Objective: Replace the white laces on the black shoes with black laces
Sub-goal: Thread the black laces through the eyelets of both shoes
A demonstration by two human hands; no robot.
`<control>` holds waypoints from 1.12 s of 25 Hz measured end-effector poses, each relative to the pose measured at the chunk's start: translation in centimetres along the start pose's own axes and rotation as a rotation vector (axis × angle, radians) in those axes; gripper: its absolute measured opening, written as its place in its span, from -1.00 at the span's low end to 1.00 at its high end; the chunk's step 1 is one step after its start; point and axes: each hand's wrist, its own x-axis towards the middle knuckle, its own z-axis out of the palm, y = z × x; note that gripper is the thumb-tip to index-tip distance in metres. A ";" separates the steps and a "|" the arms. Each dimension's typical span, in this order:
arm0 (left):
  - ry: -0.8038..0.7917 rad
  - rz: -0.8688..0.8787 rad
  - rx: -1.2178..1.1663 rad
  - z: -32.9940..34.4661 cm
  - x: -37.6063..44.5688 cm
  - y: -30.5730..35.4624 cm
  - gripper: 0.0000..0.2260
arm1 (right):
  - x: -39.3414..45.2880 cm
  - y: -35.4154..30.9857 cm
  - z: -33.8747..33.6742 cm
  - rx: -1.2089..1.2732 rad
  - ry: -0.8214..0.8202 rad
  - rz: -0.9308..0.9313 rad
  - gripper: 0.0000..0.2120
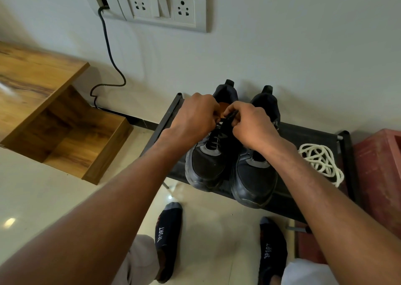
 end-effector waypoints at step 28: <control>-0.052 -0.091 0.162 0.7 0.6 1.5 -0.84 | 0.5 0.3 -0.2 0.291 -0.094 0.148 -0.55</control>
